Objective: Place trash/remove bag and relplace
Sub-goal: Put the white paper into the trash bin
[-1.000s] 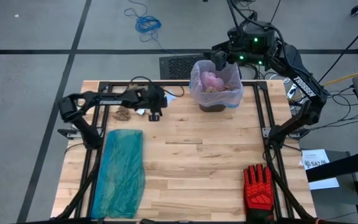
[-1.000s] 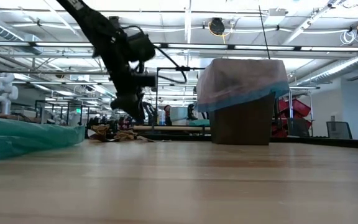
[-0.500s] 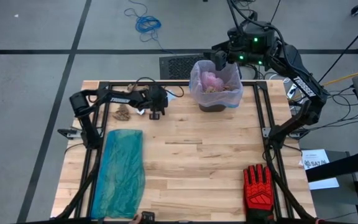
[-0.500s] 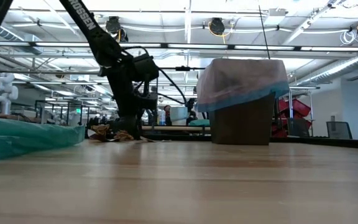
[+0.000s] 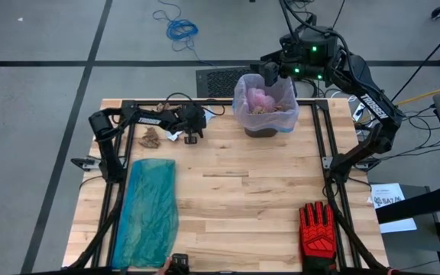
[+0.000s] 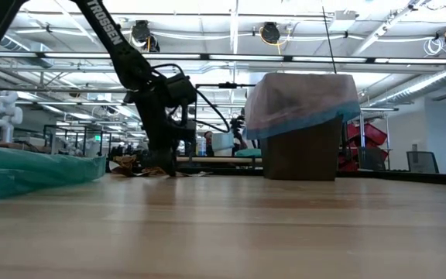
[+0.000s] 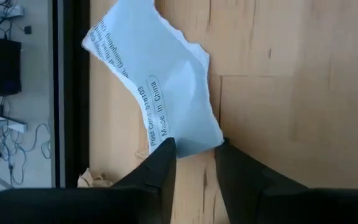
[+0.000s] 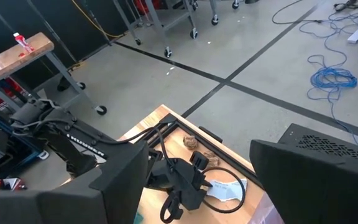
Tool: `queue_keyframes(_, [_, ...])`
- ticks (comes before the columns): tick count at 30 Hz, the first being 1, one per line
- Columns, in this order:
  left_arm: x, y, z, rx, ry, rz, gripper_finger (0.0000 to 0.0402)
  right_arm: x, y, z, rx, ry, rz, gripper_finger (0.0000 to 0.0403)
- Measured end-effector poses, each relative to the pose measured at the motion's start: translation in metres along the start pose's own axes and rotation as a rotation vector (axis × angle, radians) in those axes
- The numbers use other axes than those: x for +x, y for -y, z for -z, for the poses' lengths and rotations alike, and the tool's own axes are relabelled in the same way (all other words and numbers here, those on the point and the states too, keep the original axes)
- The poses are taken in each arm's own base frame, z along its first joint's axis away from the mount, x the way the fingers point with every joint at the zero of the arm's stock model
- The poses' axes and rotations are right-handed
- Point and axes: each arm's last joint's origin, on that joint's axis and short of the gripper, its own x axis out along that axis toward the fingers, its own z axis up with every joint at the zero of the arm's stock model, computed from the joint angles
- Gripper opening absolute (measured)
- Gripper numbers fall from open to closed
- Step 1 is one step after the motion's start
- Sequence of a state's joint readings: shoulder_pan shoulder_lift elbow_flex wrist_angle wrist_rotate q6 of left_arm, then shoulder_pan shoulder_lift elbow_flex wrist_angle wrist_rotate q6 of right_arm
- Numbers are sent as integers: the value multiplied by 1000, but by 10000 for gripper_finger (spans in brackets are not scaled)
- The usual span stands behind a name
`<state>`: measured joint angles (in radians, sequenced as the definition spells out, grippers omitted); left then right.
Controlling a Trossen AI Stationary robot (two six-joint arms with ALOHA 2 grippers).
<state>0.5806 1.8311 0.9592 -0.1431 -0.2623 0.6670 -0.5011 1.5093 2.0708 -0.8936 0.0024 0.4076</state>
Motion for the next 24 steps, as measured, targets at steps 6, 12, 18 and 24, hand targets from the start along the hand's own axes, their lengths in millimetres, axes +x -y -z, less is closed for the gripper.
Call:
queue_keyframes(6, [1,1,0,-49,9,26,8,0,0,-1,21,7,-3,274])
queue_keyframes(12, [-4,-1,-1,-140,-1,65,1,0,0,-1,26,6,-3,274])
queue_keyframes(18, [-33,-12,-9,-222,67,91,1,0,0,-1,22,6,-3,274])
queue_keyframes(24, [-87,-31,-20,-335,215,84,1,0,0,-1,15,6,-3,274])
